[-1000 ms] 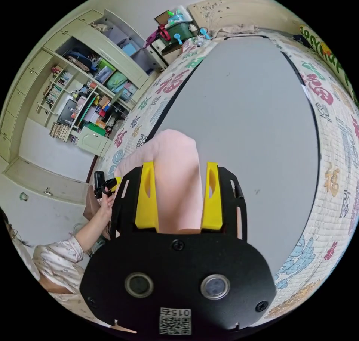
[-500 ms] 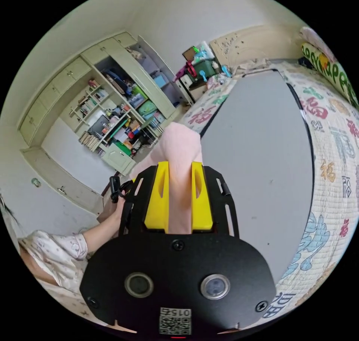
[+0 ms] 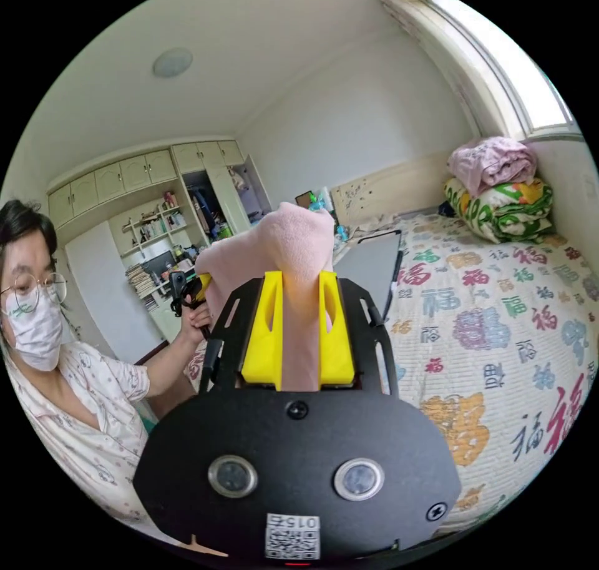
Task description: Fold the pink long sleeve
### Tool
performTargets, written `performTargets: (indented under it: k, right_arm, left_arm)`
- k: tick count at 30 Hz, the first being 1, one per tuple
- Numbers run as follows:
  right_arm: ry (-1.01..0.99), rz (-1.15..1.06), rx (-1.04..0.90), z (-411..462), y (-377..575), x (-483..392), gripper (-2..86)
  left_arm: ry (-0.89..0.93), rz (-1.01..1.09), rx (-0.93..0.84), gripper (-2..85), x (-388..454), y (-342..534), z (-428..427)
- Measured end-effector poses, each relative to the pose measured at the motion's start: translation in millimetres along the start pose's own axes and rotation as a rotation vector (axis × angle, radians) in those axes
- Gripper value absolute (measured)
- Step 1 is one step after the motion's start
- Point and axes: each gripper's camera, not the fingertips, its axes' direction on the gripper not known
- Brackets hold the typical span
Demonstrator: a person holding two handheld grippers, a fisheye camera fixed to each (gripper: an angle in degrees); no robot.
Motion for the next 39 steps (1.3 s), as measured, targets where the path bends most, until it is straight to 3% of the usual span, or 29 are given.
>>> performTargets:
  k: [8, 13, 15, 17, 20, 22, 26, 30, 34, 39]
  right_arm:
    - [0.445, -0.023, 0.126, -158, -14, 46, 8.8]
    - [0.652, 0.046, 0.137, -194, -20, 120, 8.8]
    - [0.729, 0.106, 0.129, -194, -26, 166, 8.8]
    - [0.787, 0.29, 0.099, -184, -37, 254, 8.9]
    - [0.902, 0.456, 0.06, -169, -24, 341, 6.6]
    - [0.879, 0.502, 0.017, -157, -4, 371, 6.1]
    - [0.836, 0.431, -0.268, -108, 59, 409, 5.6]
    - [0.742, 0.477, -0.394, -88, 111, 420, 4.9]
    - [0.438, 0.236, -0.441, -71, 145, 361, 8.2]
    - [0.526, 0.022, -0.669, -27, 193, 319, 12.8]
  left_arm:
    - [0.271, -0.081, 0.003, 1.0, -101, 32, 168]
    - [0.349, -0.222, -0.056, 1.8, -195, 43, 285]
    - [0.306, -0.392, -0.102, 2.5, -254, 53, 343]
    - [0.096, -0.521, -0.241, 4.5, -324, 68, 423]
    - [-0.118, -0.628, -0.351, 8.0, -381, 110, 459]
    - [-0.086, -0.58, -0.354, 7.9, -388, 133, 457]
    - [0.026, -0.457, -0.558, 7.6, -395, 185, 459]
    - [0.066, -0.375, -0.669, 7.8, -396, 204, 447]
    - [-0.055, -0.363, -0.645, 8.3, -431, 193, 418]
    - [-0.071, -0.483, -0.629, 9.5, -496, 185, 410]
